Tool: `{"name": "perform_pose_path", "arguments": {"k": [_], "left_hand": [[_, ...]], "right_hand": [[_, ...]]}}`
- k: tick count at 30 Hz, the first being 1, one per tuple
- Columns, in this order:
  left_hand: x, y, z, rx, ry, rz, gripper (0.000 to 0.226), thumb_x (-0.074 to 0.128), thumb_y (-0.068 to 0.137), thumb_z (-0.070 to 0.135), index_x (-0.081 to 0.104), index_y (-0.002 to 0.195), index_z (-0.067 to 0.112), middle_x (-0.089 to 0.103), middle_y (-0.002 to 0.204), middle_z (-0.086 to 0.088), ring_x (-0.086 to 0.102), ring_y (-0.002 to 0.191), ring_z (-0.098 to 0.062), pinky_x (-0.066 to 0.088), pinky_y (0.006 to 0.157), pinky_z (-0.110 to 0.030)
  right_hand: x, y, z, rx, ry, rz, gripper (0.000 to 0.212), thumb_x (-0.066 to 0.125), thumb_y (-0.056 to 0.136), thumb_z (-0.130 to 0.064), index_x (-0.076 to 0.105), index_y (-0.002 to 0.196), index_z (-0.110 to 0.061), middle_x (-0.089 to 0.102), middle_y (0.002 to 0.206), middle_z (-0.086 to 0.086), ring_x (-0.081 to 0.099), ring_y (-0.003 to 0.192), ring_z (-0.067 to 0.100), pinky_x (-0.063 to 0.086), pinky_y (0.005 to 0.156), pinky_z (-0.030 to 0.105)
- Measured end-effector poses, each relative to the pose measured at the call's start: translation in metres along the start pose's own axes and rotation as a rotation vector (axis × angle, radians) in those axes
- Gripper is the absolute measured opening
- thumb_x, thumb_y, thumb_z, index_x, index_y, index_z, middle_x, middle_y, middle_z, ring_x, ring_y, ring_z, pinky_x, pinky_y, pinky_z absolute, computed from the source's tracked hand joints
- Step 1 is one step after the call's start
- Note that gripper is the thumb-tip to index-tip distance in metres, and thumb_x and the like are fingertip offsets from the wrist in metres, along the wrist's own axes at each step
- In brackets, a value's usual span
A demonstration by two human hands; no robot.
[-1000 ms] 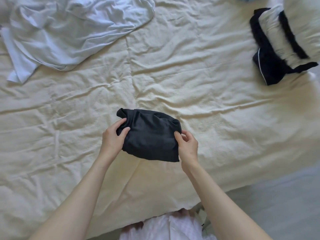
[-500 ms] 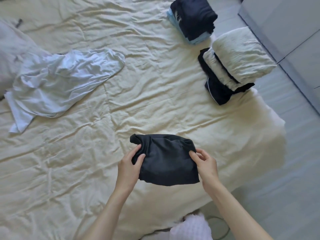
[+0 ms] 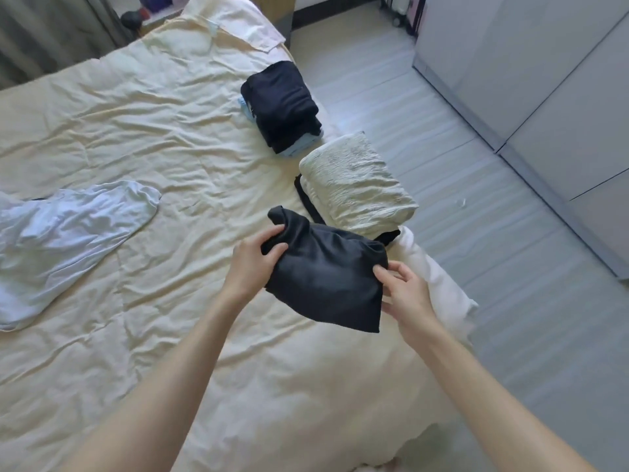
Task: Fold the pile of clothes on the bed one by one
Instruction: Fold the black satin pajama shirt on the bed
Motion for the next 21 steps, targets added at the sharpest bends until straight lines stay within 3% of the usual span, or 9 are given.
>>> {"name": "perform_pose_path", "arguments": {"k": [4, 7, 11, 14, 17, 21], "left_hand": [[0.005, 0.094, 0.068, 0.164, 0.069, 0.01, 0.037, 0.066, 0.086, 0.008, 0.063, 0.122, 0.007, 0.064, 0.122, -0.008, 0.057, 0.116, -0.018, 0.038, 0.102, -0.023], [0.008, 0.153, 0.108, 0.314, 0.136, 0.037, 0.035, 0.066, 0.086, 0.009, 0.064, 0.12, 0.009, 0.064, 0.121, -0.007, 0.057, 0.115, -0.015, 0.036, 0.098, -0.014], [0.035, 0.208, 0.131, 0.467, 0.215, 0.025, 0.033, 0.066, 0.086, 0.013, 0.066, 0.119, 0.013, 0.066, 0.117, -0.005, 0.059, 0.109, -0.016, 0.034, 0.093, -0.011], [0.071, 0.23, 0.115, 0.417, 0.315, -0.075, 0.035, 0.064, 0.088, 0.018, 0.063, 0.124, 0.019, 0.064, 0.12, -0.003, 0.057, 0.112, -0.019, 0.038, 0.097, -0.021], [0.096, 0.236, 0.086, 0.261, 0.406, -0.175, 0.04, 0.062, 0.09, 0.024, 0.057, 0.129, 0.022, 0.058, 0.123, -0.008, 0.051, 0.117, -0.026, 0.039, 0.101, -0.033], [0.096, 0.243, 0.092, 0.324, 0.324, -0.078, 0.037, 0.064, 0.088, 0.026, 0.061, 0.125, 0.023, 0.056, 0.104, 0.001, 0.055, 0.106, -0.024, 0.042, 0.093, -0.032]], "right_hand": [[-0.001, 0.042, -0.055, -0.017, 0.168, -0.01, 0.01, 0.054, 0.095, -0.015, 0.057, 0.104, -0.011, 0.063, 0.101, 0.007, 0.063, 0.083, 0.017, 0.052, 0.064, 0.027], [0.005, 0.069, -0.078, -0.045, 0.287, 0.013, 0.018, 0.054, 0.095, -0.016, 0.055, 0.113, -0.01, 0.063, 0.105, 0.009, 0.064, 0.082, 0.018, 0.053, 0.065, 0.029], [0.005, 0.103, -0.08, -0.043, 0.398, 0.092, 0.013, 0.055, 0.095, -0.017, 0.056, 0.107, -0.012, 0.063, 0.111, 0.009, 0.065, 0.097, 0.021, 0.057, 0.07, 0.031], [0.005, 0.12, -0.071, 0.029, 0.348, 0.147, 0.023, 0.051, 0.096, -0.015, 0.053, 0.119, -0.01, 0.061, 0.117, 0.01, 0.063, 0.099, 0.023, 0.057, 0.078, 0.035], [0.001, 0.132, -0.064, 0.11, 0.285, 0.16, 0.022, 0.048, 0.097, -0.013, 0.054, 0.118, -0.008, 0.062, 0.117, 0.014, 0.063, 0.103, 0.03, 0.054, 0.088, 0.044], [-0.006, 0.138, -0.061, 0.074, 0.272, 0.17, 0.019, 0.05, 0.097, -0.019, 0.054, 0.112, -0.008, 0.063, 0.113, 0.013, 0.066, 0.096, 0.025, 0.057, 0.08, 0.036]]}}
Point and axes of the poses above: each hand's wrist, its own y-axis towards the middle knuckle, its own x-axis out of the palm, z = x × y, the point moved 1 cm from there along y, towards the middle knuckle
